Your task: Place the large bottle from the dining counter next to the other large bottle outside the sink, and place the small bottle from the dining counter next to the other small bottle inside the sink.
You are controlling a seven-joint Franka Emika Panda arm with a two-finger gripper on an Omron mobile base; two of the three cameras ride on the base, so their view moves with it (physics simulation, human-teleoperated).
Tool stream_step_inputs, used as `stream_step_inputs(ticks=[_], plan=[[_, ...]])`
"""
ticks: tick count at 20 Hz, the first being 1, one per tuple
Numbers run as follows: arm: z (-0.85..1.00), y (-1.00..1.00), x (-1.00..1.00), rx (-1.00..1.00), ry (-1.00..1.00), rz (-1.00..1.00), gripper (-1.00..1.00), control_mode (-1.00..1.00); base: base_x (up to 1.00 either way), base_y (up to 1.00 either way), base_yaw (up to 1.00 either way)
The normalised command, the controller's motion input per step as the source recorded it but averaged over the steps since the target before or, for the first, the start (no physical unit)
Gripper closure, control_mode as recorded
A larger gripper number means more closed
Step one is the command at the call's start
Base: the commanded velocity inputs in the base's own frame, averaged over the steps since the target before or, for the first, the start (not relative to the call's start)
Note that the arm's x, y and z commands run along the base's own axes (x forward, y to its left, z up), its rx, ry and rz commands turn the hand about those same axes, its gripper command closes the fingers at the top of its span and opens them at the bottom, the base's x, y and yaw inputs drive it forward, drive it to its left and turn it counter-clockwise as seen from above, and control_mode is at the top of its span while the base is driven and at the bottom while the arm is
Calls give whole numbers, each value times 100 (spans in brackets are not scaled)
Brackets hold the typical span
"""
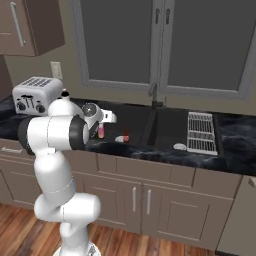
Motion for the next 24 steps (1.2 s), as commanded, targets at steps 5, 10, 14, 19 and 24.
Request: stream_step_inputs(ticks=[5,10,14,19,24], plan=[[0,0,0,0,0,0,100,100,17,15,-4],[0,0,0,0,0,0,100,100,1,30,-6],[0,0,0,0,0,0,100,100,0,41,-3],[0,0,0,0,0,0,100,100,4,44,0],[0,0,0,0,0,0,100,100,9,30,0]])
